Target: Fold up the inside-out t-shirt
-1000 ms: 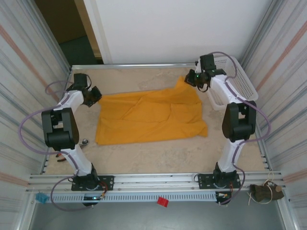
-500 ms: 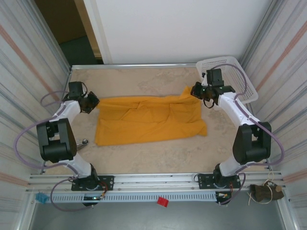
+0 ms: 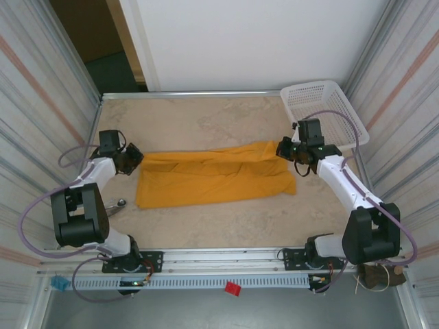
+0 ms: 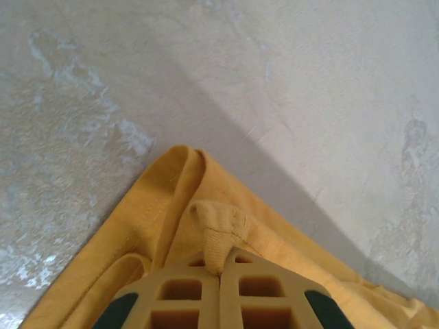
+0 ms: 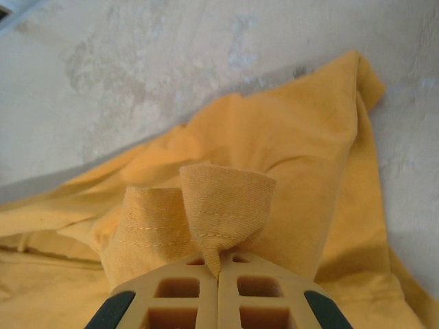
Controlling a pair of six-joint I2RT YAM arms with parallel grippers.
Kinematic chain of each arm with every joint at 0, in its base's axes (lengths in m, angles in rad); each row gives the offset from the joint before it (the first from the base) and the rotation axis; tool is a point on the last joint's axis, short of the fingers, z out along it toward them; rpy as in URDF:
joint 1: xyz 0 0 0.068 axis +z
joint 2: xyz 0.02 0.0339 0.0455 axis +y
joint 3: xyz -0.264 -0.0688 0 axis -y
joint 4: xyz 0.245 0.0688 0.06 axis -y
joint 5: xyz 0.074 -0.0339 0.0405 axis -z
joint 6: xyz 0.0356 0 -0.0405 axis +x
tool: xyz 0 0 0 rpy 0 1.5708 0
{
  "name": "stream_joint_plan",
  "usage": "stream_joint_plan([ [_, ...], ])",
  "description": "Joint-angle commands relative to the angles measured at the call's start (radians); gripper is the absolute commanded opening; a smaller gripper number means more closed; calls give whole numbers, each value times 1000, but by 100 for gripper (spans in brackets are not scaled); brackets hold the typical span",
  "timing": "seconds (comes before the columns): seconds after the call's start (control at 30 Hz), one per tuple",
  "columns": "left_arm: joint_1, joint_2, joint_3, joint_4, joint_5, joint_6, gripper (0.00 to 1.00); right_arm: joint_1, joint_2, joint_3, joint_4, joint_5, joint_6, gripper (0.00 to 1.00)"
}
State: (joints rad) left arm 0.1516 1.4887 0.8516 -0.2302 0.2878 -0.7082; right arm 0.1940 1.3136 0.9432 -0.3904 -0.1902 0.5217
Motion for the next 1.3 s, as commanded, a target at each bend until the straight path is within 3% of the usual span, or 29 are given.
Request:
stream_joint_plan([
  [0.0, 13, -5, -27, 9, -19, -8, 0, 25, -31, -64, 3, 29, 38, 0],
  [0.2, 13, -10, -63, 7, -22, -15, 0, 86, -59, -174, 9, 104, 92, 1],
  [0.23, 14, -17, -74, 5, -27, -22, 0, 90, -68, -192, 9, 114, 102, 7],
  [0.37, 13, -59, -137, 27, -33, -51, 0, 90, -127, -224, -5, 184, 136, 48],
  [0.63, 14, -19, -161, 52, -23, -57, 0, 83, -30, -107, -6, 148, 69, 49],
  [0.8, 14, -6, -152, 50, -22, -51, 0, 90, 49, -68, -1, 188, 25, 68],
  [0.87, 14, -7, -149, 49, -22, -48, 0, 89, 78, -66, 1, 186, 16, 69],
  [1.0, 14, -8, -136, 43, -26, -46, 0, 106, 113, -83, 8, 160, 6, 59],
  [1.03, 14, -7, -131, 40, -25, -45, 0, 110, 113, -90, 10, 153, 4, 47],
  [1.1, 14, -4, -125, 38, -23, -42, 0, 115, 99, -102, 9, 135, 0, 10],
  [1.13, 13, -5, -122, 40, -22, -40, 0, 120, 82, -112, 8, 130, -4, 0],
  [1.27, 14, 7, -99, 46, -13, -35, 0, 141, -4, -147, -17, 138, -18, 0],
])
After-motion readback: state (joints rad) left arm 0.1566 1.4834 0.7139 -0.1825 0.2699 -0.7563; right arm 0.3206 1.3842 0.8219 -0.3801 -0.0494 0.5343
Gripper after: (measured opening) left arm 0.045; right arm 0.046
